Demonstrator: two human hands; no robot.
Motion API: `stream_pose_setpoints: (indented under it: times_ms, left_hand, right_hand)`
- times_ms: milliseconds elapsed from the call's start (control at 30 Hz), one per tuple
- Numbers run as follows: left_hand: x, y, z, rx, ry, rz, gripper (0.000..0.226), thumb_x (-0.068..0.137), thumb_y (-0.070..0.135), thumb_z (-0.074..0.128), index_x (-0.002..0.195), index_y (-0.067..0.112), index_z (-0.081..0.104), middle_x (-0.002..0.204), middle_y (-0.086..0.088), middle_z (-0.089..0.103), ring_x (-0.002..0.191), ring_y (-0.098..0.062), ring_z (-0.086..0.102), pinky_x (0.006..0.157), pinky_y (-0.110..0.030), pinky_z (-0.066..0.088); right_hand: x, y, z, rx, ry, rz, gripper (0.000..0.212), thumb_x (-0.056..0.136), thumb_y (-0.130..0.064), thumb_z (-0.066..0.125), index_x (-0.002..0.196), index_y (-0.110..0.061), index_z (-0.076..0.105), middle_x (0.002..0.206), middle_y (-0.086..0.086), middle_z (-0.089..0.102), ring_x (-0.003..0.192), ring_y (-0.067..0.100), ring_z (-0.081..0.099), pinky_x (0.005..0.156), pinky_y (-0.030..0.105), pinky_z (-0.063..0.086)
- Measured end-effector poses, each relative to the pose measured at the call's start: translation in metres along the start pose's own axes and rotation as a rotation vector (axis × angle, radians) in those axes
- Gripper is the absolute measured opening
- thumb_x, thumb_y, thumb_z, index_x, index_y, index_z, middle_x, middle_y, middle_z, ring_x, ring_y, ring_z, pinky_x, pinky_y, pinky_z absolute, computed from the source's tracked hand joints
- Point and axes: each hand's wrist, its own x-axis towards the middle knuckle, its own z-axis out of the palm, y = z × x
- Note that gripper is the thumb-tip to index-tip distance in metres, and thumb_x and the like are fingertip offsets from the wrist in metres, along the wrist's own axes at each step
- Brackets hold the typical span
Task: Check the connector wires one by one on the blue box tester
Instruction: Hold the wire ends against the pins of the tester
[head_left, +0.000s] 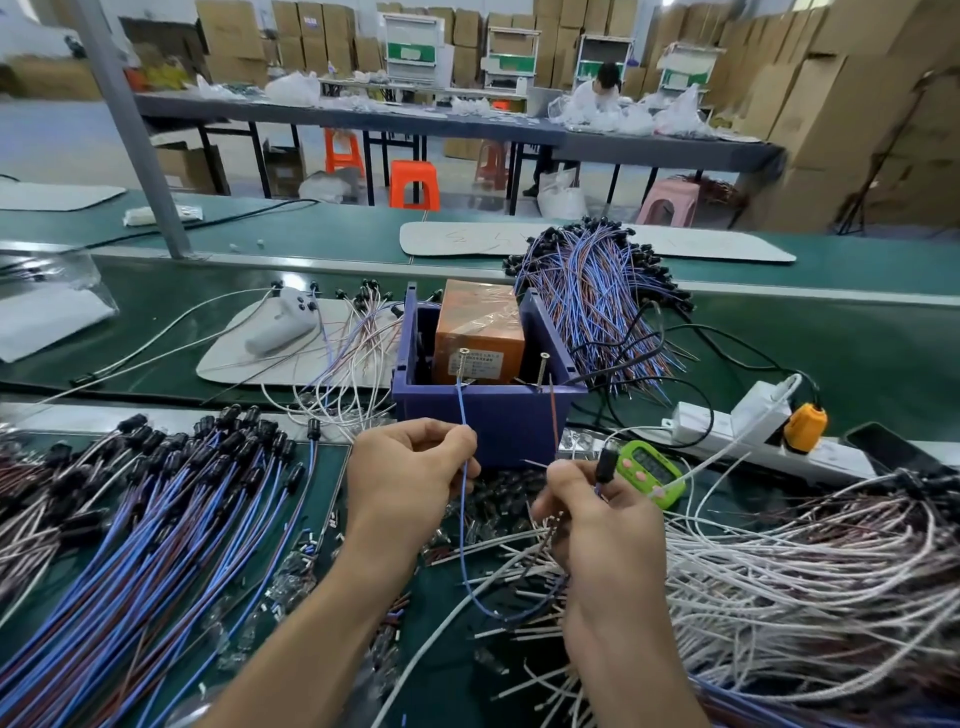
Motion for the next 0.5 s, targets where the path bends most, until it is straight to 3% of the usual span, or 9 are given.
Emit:
stream_pose_setpoints:
  times_ms: [233, 500]
  left_hand:
    - [0.005, -0.003, -0.002, 0.014, -0.012, 0.000, 0.018, 0.085, 0.022, 0.076, 0.069, 0.028, 0.079, 0.062, -0.002, 0.074, 0.049, -0.012, 0.064, 0.053, -0.027, 0.052]
    - [0.007, -0.004, -0.001, 0.024, -0.034, 0.003, 0.019, 0.085, 0.021, 0.076, 0.067, 0.027, 0.079, 0.062, -0.002, 0.074, 0.047, -0.009, 0.061, 0.046, -0.017, 0.044]
  right_hand:
    - [0.008, 0.004, -0.003, 0.024, 0.077, -0.023, 0.018, 0.095, -0.013, 0.069, 0.077, -0.014, 0.066, 0.055, 0.003, 0.064, 0.050, 0.007, 0.055, 0.063, 0.032, 0.041]
    - [0.016, 0.006, 0.000, -0.036, 0.109, -0.045, 0.022, 0.093, -0.017, 0.072, 0.072, -0.016, 0.066, 0.053, 0.002, 0.064, 0.044, 0.008, 0.050, 0.052, 0.029, 0.040]
